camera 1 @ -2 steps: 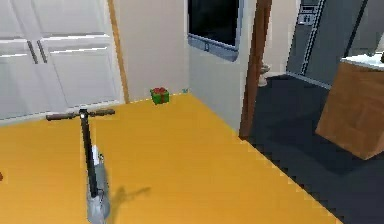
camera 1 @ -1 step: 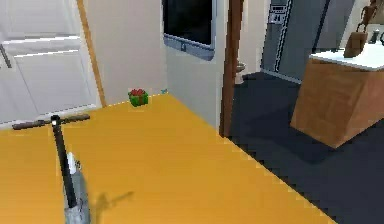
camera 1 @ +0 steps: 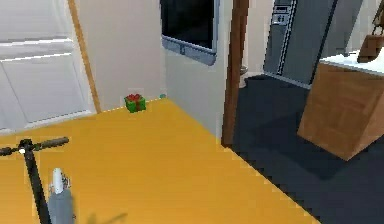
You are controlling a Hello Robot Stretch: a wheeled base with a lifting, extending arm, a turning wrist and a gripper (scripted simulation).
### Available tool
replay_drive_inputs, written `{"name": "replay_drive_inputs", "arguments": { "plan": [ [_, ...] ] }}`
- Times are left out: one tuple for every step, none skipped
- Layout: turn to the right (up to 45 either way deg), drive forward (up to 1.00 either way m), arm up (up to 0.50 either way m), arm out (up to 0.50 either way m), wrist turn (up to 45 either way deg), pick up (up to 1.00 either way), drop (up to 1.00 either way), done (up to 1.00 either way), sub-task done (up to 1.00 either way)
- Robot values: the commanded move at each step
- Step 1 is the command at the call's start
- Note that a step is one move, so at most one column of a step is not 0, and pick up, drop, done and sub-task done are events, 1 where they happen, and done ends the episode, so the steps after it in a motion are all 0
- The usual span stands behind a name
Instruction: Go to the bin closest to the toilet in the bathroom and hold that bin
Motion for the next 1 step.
{"name": "replay_drive_inputs", "arguments": {
  "plan": [
    [21.0, 0.00, 0.00, 0.00, 0.0, 0.00, 0.00, 0.00, 0.00]
  ]
}}
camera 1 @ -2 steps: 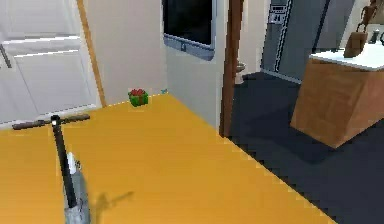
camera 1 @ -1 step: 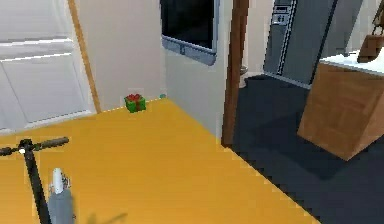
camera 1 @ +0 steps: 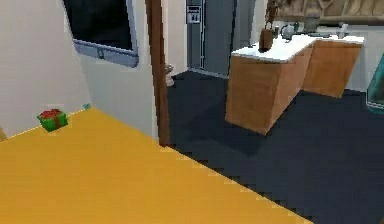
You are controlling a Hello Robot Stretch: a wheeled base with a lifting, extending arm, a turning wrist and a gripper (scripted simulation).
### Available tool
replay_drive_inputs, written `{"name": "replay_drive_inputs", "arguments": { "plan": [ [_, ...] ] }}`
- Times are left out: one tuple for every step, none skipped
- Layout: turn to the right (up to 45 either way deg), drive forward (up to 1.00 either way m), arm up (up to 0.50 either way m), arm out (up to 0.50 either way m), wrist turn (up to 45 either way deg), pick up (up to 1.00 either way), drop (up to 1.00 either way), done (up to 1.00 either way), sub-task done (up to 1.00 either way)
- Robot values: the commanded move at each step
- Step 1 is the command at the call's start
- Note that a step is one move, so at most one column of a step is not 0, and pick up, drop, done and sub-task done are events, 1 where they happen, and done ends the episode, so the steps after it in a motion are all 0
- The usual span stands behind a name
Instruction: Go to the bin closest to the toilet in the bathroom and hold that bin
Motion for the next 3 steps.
{"name": "replay_drive_inputs", "arguments": {
  "plan": [
    [0.0, 0.35, 0.00, 0.00, 0.0, 0.00, 0.00, 0.00, 0.00],
    [33.0, 0.00, 0.00, 0.00, 0.0, 0.00, 0.00, 0.00, 0.00],
    [0.0, 0.80, 0.00, 0.00, 0.0, 0.00, 0.00, 0.00, 0.00]
  ]
}}
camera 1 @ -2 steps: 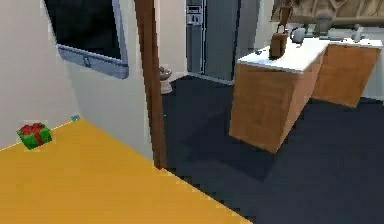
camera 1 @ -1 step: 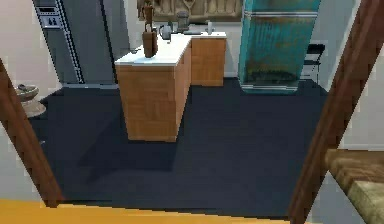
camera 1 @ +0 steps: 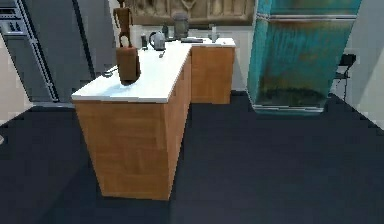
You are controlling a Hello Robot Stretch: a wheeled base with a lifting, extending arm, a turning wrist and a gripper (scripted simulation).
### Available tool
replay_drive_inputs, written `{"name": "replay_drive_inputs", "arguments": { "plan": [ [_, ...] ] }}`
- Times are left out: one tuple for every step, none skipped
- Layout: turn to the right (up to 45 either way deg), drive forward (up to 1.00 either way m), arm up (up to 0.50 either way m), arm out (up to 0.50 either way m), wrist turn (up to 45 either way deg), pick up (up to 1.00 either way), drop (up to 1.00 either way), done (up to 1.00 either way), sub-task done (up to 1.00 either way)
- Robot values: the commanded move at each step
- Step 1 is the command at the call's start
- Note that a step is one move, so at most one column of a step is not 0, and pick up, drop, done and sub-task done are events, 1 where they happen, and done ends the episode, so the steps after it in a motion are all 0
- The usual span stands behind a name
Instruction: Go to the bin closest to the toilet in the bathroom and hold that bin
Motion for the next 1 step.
{"name": "replay_drive_inputs", "arguments": {
  "plan": [
    [3.0, 0.00, 0.00, 0.00, 0.0, 0.00, 0.00, 0.00, 0.00]
  ]
}}
